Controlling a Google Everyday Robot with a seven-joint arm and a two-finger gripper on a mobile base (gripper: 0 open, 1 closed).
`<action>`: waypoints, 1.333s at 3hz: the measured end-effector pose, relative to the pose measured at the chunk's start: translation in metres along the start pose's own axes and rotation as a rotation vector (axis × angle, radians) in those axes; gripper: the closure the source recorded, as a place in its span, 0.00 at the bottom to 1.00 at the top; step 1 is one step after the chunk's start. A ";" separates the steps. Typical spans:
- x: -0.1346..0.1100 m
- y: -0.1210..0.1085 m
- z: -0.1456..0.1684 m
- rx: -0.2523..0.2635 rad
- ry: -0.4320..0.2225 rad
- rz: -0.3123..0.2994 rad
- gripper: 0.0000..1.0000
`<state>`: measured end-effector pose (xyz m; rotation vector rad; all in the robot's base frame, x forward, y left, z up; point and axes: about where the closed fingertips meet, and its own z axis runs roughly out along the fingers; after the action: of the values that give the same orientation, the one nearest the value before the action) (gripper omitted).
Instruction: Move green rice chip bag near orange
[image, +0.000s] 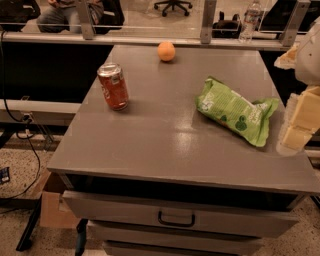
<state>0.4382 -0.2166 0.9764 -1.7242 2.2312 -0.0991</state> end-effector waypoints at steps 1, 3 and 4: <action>0.000 0.000 0.000 0.000 0.000 0.000 0.00; 0.024 -0.026 0.007 0.047 -0.181 0.086 0.00; 0.034 -0.055 0.019 0.109 -0.353 0.151 0.00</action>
Offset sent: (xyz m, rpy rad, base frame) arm 0.0196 -0.0258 0.0009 0.2002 -0.0652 -0.0630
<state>0.4877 -0.2610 0.9647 -1.3874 2.0437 0.1088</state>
